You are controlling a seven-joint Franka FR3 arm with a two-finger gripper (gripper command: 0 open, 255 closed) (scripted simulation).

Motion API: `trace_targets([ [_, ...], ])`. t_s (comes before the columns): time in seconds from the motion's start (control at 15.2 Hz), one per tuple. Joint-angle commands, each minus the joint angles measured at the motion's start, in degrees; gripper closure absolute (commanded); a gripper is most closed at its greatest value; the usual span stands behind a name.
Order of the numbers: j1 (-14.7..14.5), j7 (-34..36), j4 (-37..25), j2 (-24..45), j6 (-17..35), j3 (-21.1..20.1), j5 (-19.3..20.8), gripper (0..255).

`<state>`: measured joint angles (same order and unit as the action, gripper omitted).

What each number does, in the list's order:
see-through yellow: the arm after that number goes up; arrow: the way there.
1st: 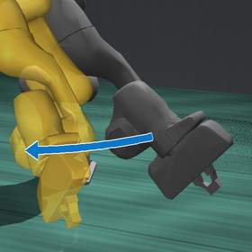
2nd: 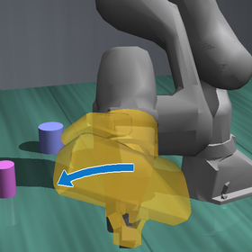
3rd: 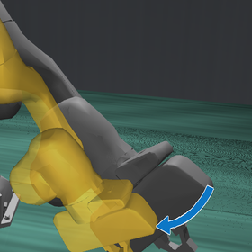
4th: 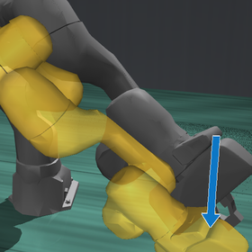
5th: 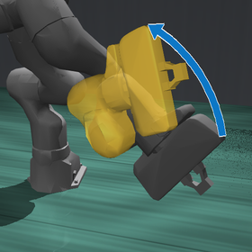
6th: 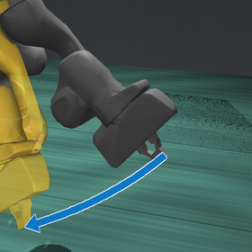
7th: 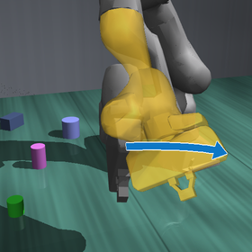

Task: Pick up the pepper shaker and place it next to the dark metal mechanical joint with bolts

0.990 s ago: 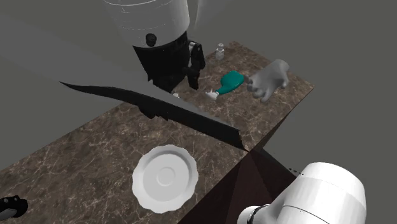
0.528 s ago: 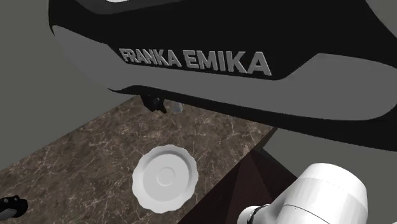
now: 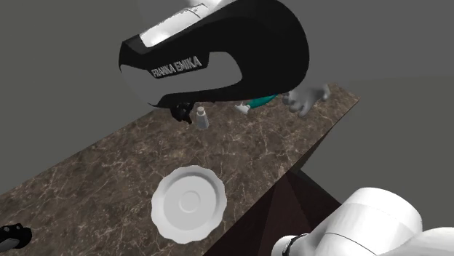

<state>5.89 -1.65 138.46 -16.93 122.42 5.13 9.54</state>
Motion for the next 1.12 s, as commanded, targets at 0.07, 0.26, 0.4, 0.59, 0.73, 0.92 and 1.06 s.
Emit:
trace_targets([
  [0.07,0.5,-0.17,-1.8,5.9,4.68,0.87,0.07,0],
  [0.26,1.16,-0.83,-4.26,12.25,9.1,1.86,-0.18,0],
  [0.4,1.61,-1.38,-6.27,16.56,11.73,2.42,-0.59,0],
  [0.59,2.36,-2.36,-9.84,23.08,15.16,3.07,-1.53,0],
  [0.73,2.97,-3.1,-12.58,27.45,17.1,3.33,-2.34,0],
  [0.92,3.8,-3.96,-16.09,32.46,18.94,3.43,-3.36,0],
  [1.06,3.95,-4.03,-16.0,33.67,20.23,3.42,-3.47,0],
])
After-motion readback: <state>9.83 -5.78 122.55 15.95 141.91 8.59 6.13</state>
